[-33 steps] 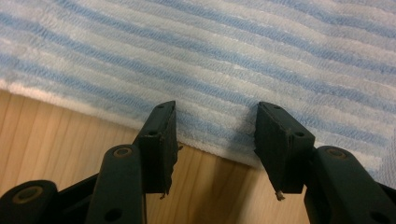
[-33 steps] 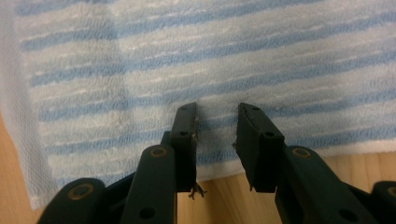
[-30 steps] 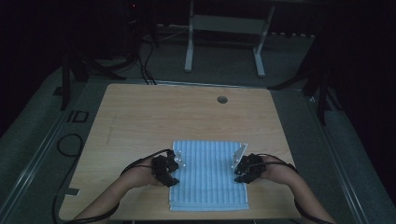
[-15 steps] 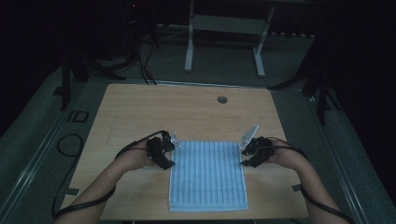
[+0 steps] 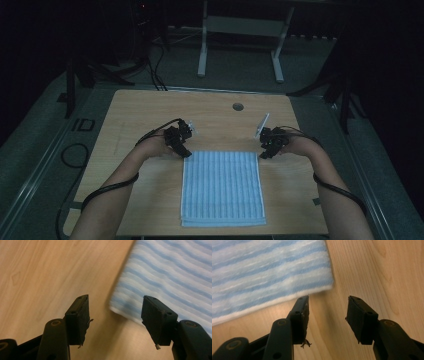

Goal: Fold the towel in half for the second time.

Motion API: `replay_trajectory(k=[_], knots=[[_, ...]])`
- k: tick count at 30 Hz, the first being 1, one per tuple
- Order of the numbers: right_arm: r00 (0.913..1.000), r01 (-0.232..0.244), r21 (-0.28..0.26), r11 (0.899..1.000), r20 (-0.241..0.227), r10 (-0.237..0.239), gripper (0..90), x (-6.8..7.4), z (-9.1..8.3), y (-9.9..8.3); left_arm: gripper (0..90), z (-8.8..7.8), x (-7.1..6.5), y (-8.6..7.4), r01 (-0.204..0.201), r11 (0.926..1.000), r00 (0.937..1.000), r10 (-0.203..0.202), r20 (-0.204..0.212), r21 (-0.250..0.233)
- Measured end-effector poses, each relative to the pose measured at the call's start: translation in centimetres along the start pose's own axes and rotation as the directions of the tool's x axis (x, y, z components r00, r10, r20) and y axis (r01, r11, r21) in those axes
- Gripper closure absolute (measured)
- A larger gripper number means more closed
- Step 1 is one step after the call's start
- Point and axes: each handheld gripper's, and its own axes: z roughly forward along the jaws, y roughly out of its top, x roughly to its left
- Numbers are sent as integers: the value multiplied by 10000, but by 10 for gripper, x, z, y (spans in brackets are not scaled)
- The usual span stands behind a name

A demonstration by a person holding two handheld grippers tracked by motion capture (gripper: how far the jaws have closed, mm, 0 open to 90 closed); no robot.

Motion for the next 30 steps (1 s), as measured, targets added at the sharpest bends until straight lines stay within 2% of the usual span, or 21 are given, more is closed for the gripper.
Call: replay_trajectory(k=[5,7,9,10,13,15,17,19,21,23,24,26,27,28,30], knots=[[9994,-88,-58,9999,-333,87,520,-5,11,10,401,8,8,2,230,9996,9997,-231,97,134],[9994,-3,1,10000,-337,3,529,-6,17,20,401,16,10,1,117,9989,9998,-124,150,455],[9993,-18,105,9999,-369,21,541,-6,19,23,401,19,10,1,58,9986,9998,-68,185,531],[9990,136,308,9994,-437,-122,565,-6,24,28,401,24,8,0,-47,9976,9997,31,224,696],[9984,163,587,9981,-554,-131,603,-7,30,31,402,31,6,0,-224,9955,9992,193,344,924],[9979,177,673,9976,-639,-134,603,-7,32,32,403,31,6,0,-263,9956,9990,231,376,894],[9972,254,1291,9913,-725,-161,620,-7,40,32,410,32,7,1,-269,9963,9985,229,488,818],[9961,246,1321,9909,-873,-131,648,-7,42,33,416,32,7,2,-366,9963,9982,328,496,776],[9936,153,1362,9906,-1132,2,742,-7,42,33,431,33,6,3,-469,9972,9967,427,697,587],[9922,190,1341,9908,-1245,-22,777,-6,42,33,520,34,5,3,-434,9981,9955,395,856,440],[9918,234,1323,9909,-1278,-64,798,-5,42,33,520,34,4,4,-551,9980,9935,517,1014,312],[9915,273,1318,9909,-1299,-101,824,-4,41,33,721,33,-1,4,-839,9964,9889,815,1246,137],[9915,273,1274,9915,-1299,-106,832,-4,41,32,810,33,-2,5,-860,9962,9892,838,1202,136],[9919,267,1239,9919,-1269,-108,835,-4,41,32,841,33,-3,5,-855,9962,9901,834,1130,141],[9952,171,1126,9935,-976,-61,840,-5,38,31,858,31,2,6,-344,9993,9960,329,826,167]])
